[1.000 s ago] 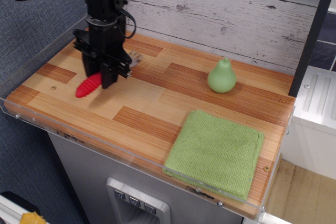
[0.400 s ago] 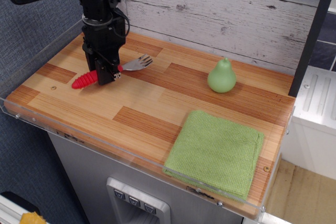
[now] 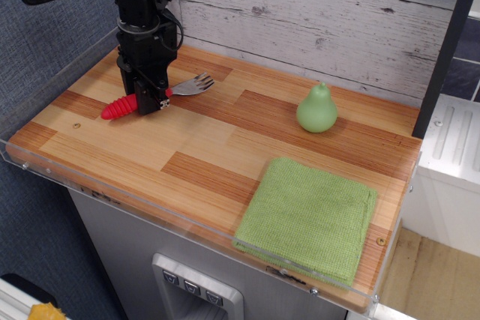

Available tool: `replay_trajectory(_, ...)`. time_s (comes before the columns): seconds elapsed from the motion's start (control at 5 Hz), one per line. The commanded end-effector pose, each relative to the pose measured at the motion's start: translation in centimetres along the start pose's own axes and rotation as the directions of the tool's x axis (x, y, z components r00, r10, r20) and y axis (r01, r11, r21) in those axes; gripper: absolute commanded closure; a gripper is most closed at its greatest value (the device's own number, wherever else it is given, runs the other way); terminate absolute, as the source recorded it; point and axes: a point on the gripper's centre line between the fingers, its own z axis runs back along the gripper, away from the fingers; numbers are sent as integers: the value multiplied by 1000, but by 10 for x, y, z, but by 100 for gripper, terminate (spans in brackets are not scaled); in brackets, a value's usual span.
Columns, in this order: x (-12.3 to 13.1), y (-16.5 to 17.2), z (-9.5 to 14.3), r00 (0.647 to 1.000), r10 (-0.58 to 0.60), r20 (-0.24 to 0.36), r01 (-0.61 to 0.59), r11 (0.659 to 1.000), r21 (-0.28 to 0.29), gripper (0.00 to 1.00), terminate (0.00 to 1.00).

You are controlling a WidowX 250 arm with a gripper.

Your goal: Change the fork so that it points to the wall.

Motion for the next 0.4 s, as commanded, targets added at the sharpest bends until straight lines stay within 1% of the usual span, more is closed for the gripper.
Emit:
replay_trajectory(0.0,18,4,6,999,6,39,-7,1000,26,100,0)
replay_trajectory(0.2,16,7,8,996,58,69,-58,998,8,0,0)
